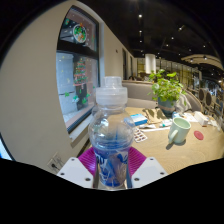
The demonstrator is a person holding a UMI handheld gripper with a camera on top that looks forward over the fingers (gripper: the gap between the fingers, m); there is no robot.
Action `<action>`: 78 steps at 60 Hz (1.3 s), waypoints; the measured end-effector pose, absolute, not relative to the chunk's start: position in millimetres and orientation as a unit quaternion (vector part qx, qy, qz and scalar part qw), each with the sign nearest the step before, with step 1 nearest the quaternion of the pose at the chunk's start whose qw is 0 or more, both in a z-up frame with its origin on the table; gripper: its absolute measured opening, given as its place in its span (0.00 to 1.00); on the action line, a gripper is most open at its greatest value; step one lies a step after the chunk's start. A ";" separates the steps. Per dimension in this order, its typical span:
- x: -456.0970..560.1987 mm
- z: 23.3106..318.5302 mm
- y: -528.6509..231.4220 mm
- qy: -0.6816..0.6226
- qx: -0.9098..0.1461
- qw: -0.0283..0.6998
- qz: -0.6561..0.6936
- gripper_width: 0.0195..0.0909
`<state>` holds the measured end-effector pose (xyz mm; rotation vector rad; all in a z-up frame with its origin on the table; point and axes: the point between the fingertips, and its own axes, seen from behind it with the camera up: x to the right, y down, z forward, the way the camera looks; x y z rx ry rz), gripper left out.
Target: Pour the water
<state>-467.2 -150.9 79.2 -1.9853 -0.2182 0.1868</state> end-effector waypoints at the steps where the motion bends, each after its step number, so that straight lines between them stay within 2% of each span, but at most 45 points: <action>1: -466.6 79.4 -150.7 -0.092 -0.835 0.537 0.078 0.25; 10: -460.9 95.6 -144.2 -0.083 -0.835 0.538 0.078 0.20; 16: -450.4 125.5 -131.2 -0.051 -0.830 0.546 0.097 0.20; 28: -419.4 204.7 -76.6 0.049 -0.798 0.563 0.209 0.20; 34: -406.6 231.1 -46.8 0.102 -0.783 0.548 0.276 0.20; 39: -389.5 239.3 -20.1 0.170 -0.762 0.515 0.354 0.20; 51: -365.8 237.1 28.2 0.357 -0.647 0.360 0.570 0.20; 68: -331.4 201.6 51.2 0.533 -0.477 0.189 0.673 0.20; 74: -327.8 187.2 62.9 0.572 -0.425 0.152 0.685 0.19; 78: -324.8 183.2 63.2 0.577 -0.426 0.146 0.682 0.20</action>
